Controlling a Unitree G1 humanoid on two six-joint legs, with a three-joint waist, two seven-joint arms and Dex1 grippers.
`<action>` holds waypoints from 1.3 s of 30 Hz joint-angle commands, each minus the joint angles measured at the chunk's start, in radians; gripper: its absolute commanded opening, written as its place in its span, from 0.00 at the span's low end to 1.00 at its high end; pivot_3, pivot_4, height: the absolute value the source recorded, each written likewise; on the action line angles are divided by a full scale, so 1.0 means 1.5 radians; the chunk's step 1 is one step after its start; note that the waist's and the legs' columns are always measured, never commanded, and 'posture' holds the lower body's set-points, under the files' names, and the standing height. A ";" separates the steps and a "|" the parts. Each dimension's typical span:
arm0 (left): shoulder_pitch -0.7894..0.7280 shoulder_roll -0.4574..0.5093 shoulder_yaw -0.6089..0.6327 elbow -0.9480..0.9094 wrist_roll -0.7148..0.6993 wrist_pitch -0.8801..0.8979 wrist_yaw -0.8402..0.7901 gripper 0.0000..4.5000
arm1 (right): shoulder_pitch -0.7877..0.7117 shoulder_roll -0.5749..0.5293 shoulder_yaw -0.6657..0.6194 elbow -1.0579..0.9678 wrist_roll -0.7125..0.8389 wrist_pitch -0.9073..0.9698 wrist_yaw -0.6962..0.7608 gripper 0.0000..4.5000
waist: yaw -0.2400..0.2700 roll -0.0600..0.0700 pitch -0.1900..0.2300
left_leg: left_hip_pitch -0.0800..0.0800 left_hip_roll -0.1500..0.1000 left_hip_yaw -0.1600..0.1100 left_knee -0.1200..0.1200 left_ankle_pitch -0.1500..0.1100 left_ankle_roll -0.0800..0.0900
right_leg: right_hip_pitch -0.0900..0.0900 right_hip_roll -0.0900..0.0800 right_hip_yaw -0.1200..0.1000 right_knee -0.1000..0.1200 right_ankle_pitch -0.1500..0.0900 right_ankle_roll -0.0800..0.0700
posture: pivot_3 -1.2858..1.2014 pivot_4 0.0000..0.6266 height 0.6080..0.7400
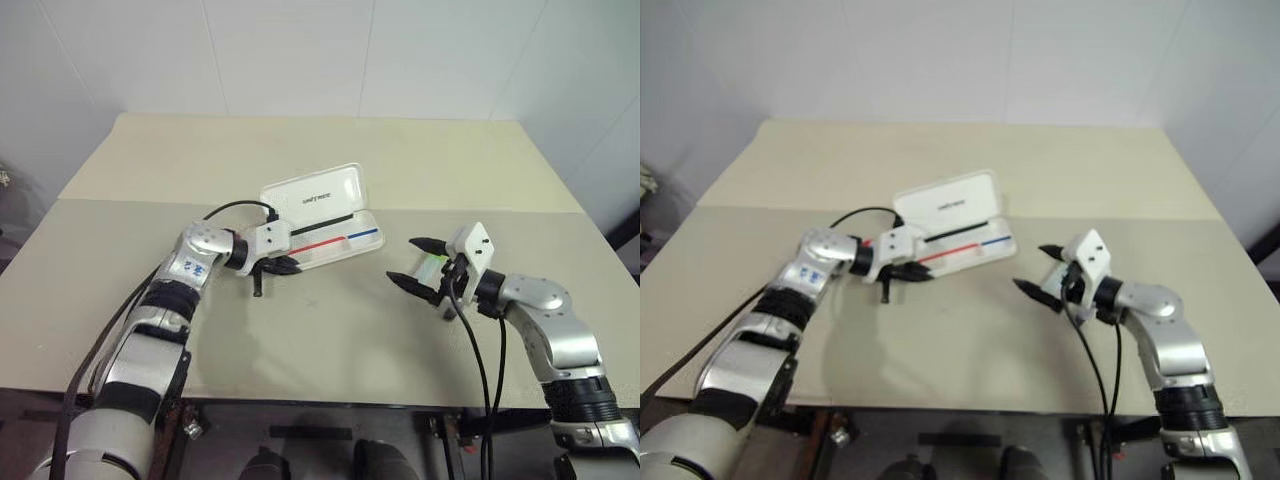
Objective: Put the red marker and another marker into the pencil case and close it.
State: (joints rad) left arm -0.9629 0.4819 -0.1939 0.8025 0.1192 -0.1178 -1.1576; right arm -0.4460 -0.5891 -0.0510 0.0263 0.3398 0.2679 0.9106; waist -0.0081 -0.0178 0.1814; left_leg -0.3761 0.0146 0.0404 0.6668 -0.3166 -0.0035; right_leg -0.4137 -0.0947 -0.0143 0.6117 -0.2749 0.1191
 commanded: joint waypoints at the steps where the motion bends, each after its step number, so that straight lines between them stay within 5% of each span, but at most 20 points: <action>1: 0.048 0.040 0.023 -0.147 -0.040 0.049 -0.027 0.00 | -0.023 -0.031 -0.027 0.007 0.021 -0.020 0.043 1.00 | 0.003 0.000 0.000 | 0.000 0.000 0.000 0.000 0.000 0.000 | 0.000 0.000 0.000 0.000 0.000 0.000 | 0.52 0.24 1.00; 16: 0.240 0.156 0.011 -0.572 -0.125 0.233 -0.090 0.00 | -0.042 -0.140 -0.004 -0.004 0.033 0.014 0.185 1.00 | 0.003 0.000 0.000 | -0.001 -0.001 -0.001 0.001 -0.002 0.004 | 0.000 -0.002 0.001 -0.002 0.000 0.000 | 0.52 0.24 1.00; 39: 0.312 0.171 -0.070 -0.612 -0.053 0.185 -0.041 0.00 | -0.015 -0.115 -0.001 -0.033 0.024 0.021 0.127 1.00 | 0.004 0.000 0.000 | 0.001 -0.001 -0.001 0.001 -0.002 0.004 | 0.000 -0.002 0.003 -0.001 0.000 0.000 | 0.52 0.24 1.00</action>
State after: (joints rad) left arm -0.4976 0.7235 -0.2991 -0.1119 0.0294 0.1665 -1.2300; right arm -0.4603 -0.7624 -0.0446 0.0008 0.3732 0.3062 1.1066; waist -0.0014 -0.0175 0.1816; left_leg -0.3750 0.0138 0.0389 0.6693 -0.3202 0.0026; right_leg -0.4133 -0.0976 -0.0096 0.6109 -0.2749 0.1191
